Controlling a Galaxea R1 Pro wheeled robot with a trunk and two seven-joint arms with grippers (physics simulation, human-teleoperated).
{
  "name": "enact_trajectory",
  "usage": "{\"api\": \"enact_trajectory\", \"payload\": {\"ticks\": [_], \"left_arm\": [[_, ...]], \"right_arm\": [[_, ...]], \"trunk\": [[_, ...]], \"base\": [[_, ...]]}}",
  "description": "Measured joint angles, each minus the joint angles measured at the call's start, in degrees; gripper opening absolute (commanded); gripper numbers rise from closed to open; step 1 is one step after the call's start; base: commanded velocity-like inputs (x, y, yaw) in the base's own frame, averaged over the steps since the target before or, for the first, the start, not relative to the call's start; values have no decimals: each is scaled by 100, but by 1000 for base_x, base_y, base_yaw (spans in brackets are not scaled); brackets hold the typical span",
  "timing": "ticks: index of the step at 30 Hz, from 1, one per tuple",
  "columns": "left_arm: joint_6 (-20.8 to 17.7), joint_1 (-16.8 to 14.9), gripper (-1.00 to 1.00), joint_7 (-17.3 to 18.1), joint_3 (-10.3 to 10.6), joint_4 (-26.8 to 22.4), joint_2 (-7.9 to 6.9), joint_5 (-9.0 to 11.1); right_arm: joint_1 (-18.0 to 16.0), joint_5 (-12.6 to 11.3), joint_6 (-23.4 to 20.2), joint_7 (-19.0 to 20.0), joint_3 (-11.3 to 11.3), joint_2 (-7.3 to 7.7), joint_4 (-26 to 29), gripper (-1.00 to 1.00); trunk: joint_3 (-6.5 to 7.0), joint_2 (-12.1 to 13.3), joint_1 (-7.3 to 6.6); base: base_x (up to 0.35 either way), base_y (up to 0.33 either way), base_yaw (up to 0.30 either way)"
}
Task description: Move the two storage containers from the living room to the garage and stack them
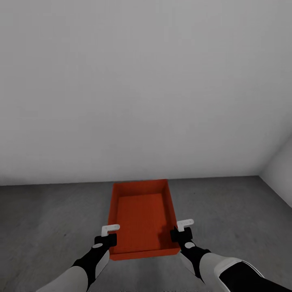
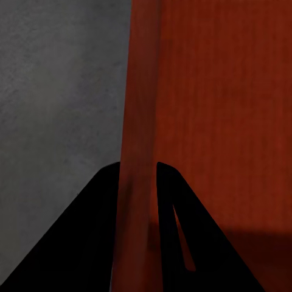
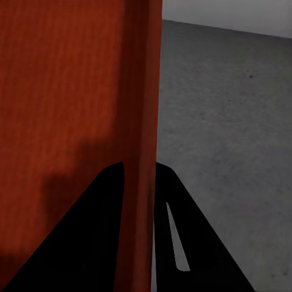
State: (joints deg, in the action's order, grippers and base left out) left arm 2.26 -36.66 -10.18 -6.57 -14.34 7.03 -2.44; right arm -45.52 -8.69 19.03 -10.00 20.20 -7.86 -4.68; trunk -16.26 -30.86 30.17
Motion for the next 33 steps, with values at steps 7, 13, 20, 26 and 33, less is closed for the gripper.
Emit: {"api": "enact_trajectory", "payload": {"ticks": [7,13,20,26,33], "left_arm": [[0,1,-100,-1,0,1,0,1],[0,1,-100,0,-1,0,0,0],[0,1,-100,0,-1,1,0,1],[0,0,-100,1,0,0,-1,0],[0,-1,-100,0,0,0,0,0]], "right_arm": [[-1,4,0,0,-3,0,-2,-100],[-1,6,-1,0,-4,0,-2,-100],[0,9,-1,-1,-6,0,-1,-100],[1,4,-1,-1,-3,0,2,-100],[-1,1,0,0,-1,0,0,-100]], "trunk": [[-65,0,0],[-121,0,0],[-187,0,0],[-243,0,0],[-308,-1,0]], "base": [[0,0,0],[0,0,0],[0,0,0],[0,0,0],[0,0,0]]}}
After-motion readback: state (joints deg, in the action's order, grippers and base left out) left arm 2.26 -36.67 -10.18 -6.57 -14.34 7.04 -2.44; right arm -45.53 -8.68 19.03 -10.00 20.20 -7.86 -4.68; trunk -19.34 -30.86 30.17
